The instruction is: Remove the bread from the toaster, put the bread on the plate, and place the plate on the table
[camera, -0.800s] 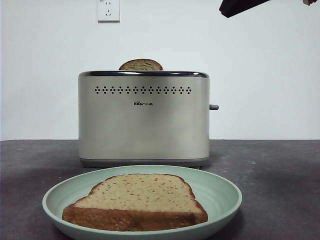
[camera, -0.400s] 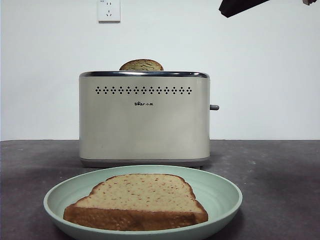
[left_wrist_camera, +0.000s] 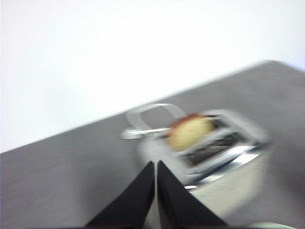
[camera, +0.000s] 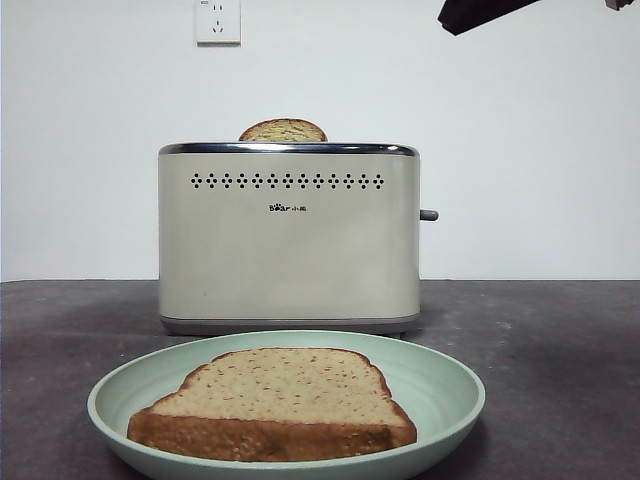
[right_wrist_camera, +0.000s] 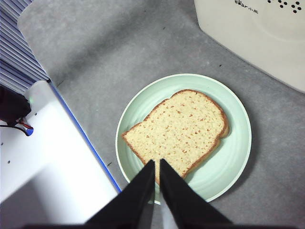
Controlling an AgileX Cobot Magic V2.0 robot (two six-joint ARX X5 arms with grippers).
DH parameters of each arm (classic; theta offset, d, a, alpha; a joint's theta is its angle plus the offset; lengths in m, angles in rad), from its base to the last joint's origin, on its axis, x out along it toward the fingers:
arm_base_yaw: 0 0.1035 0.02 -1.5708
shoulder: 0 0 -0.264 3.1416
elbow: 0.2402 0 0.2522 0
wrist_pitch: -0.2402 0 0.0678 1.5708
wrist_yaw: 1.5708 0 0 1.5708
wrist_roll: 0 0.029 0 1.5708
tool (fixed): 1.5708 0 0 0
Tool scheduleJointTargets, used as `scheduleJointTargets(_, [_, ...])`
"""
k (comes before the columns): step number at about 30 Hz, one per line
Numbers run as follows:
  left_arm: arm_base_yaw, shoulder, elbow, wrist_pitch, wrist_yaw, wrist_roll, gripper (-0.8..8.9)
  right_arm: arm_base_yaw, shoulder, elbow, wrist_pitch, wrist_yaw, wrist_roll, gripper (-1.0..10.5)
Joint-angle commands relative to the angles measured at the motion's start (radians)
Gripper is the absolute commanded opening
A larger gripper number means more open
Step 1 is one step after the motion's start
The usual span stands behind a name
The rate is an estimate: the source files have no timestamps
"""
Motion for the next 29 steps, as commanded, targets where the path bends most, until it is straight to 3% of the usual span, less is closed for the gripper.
scheduleJointTargets(1, [0.043, -0.115, -0.164, 0.138, -0.089, -0.020, 0.11, 0.009, 0.009, 0.013, 0.010, 0.000, -0.007, 0.0])
scheduleJointTargets(6, [0.103, -0.314, -0.469, 0.340, -0.109, -0.097, 0.11, 0.009, 0.008, 0.013, 0.010, 0.000, -0.007, 0.0])
scheduleJointTargets(15, [0.131, -0.555, -0.886, 0.502, -0.160, -0.136, 0.11, 0.009, 0.008, 0.013, 0.010, 0.000, -0.007, 0.0])
scheduleJointTargets(21, [0.132, -0.679, -1.086, 0.563, -0.257, -0.183, 0.11, 0.009, 0.008, 0.013, 0.010, 0.000, -0.007, 0.0])
scheduleJointTargets(29, [0.132, -0.803, -1.228, 0.561, -0.332, -0.212, 0.11, 0.009, 0.008, 0.013, 0.010, 0.000, -0.007, 0.0])
